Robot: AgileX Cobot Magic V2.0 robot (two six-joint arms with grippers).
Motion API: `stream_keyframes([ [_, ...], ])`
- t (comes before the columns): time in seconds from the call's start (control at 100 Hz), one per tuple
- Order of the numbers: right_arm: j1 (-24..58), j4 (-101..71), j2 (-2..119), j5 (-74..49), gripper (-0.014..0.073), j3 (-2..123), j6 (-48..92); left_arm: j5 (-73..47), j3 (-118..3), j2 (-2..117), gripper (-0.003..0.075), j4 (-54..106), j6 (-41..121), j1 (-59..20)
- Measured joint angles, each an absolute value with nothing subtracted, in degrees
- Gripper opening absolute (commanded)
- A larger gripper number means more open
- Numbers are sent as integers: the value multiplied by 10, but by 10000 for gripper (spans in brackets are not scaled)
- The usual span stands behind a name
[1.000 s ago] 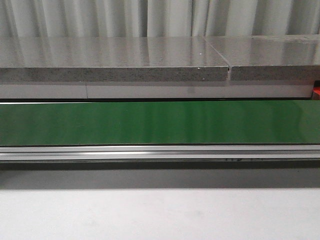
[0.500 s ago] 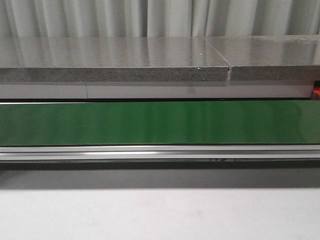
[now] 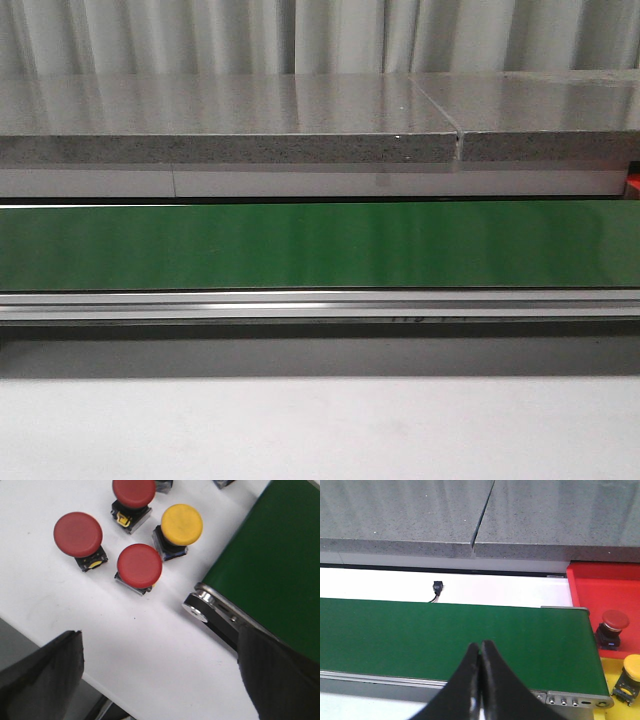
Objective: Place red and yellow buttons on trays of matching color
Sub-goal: 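Lower the left gripper into the cluster and grasp a red push-button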
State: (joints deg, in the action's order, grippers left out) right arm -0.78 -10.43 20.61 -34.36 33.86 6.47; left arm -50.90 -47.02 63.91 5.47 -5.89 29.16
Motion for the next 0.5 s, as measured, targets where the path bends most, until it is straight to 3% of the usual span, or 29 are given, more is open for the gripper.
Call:
stream_keyframes([
  [0.23,-8,-104,206,-344,-121,339,65,-524,-511,748,613,60,-77,298],
  [0.5,-8,-104,206,-344,-121,338,65,-512,-522,827,543,71,-78,298],
])
